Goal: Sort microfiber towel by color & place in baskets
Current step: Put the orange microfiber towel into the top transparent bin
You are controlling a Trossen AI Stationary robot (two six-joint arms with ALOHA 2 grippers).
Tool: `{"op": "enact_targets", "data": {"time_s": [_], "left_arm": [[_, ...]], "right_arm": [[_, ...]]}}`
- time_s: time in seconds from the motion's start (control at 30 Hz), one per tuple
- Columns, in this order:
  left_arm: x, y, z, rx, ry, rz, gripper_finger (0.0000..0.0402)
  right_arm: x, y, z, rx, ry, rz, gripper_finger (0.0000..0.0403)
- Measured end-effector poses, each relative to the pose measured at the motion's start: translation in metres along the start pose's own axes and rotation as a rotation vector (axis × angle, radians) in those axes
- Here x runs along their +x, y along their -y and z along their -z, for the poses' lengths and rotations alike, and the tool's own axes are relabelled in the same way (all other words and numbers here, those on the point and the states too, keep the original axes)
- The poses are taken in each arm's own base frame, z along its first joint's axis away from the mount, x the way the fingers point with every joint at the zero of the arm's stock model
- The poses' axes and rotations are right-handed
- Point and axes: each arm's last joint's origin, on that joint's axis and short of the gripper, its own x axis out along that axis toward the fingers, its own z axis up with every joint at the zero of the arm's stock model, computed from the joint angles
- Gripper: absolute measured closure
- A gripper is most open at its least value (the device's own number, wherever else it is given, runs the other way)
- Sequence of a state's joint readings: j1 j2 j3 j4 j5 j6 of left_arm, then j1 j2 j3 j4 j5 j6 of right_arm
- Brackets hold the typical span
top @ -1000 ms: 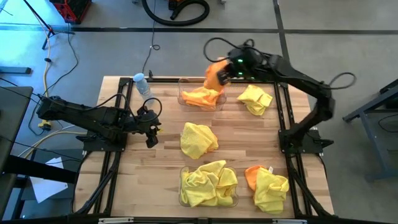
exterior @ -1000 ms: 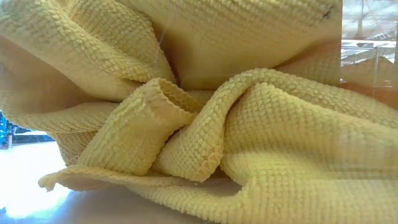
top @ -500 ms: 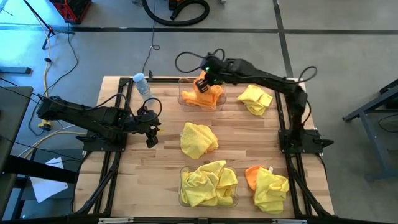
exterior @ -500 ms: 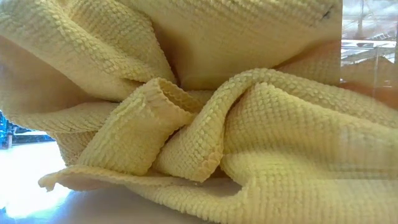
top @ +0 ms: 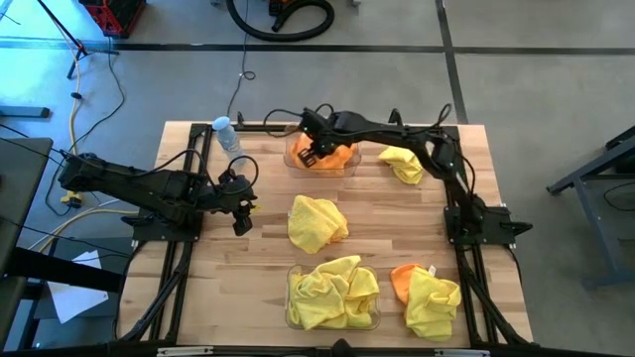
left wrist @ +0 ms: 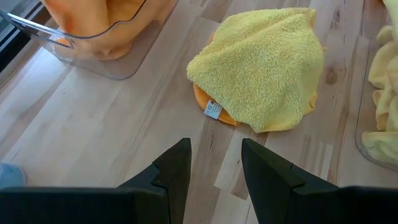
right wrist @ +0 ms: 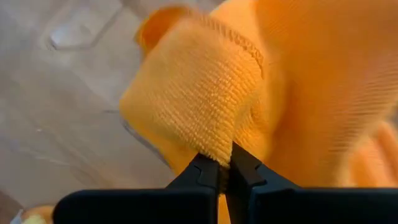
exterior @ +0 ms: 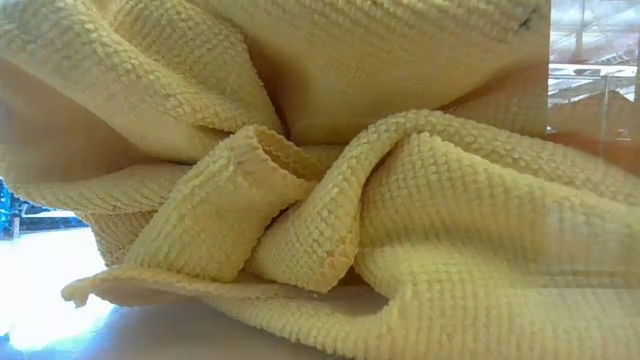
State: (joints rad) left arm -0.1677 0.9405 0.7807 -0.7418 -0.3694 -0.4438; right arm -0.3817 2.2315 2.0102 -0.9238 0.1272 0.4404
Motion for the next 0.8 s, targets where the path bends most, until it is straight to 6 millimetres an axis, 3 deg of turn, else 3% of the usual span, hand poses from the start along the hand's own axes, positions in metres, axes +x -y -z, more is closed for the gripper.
{"op": "enact_targets", "data": {"time_s": [0.13,0.33,0.47,0.6,0.7,0.8], "left_arm": [[0.0,0.0,0.0,0.0,0.0,0.0,0.0273],[0.0,0.0,0.0,0.0,0.0,0.001,0.0273],[0.0,0.0,0.0,0.0,-0.001,0.003,0.0273],[0.0,0.0,0.0,0.0,0.0,0.003,0.0273],[0.0,0.0,0.0,0.0,0.001,0.004,0.0273],[0.0,0.0,-0.001,-0.002,0.004,0.005,0.0273]], "right_arm": [[0.016,-0.001,0.001,0.013,-0.043,-0.07,0.0379],[0.021,0.005,-0.003,0.058,-0.084,-0.172,0.0304],[-0.006,0.01,-0.008,0.091,-0.082,-0.26,0.0267],[-0.044,0.013,-0.012,0.108,-0.027,-0.291,0.0257],[-0.065,0.016,-0.017,0.113,0.081,-0.21,0.0257],[-0.068,0.019,-0.022,0.115,0.19,-0.078,0.0258]]}}
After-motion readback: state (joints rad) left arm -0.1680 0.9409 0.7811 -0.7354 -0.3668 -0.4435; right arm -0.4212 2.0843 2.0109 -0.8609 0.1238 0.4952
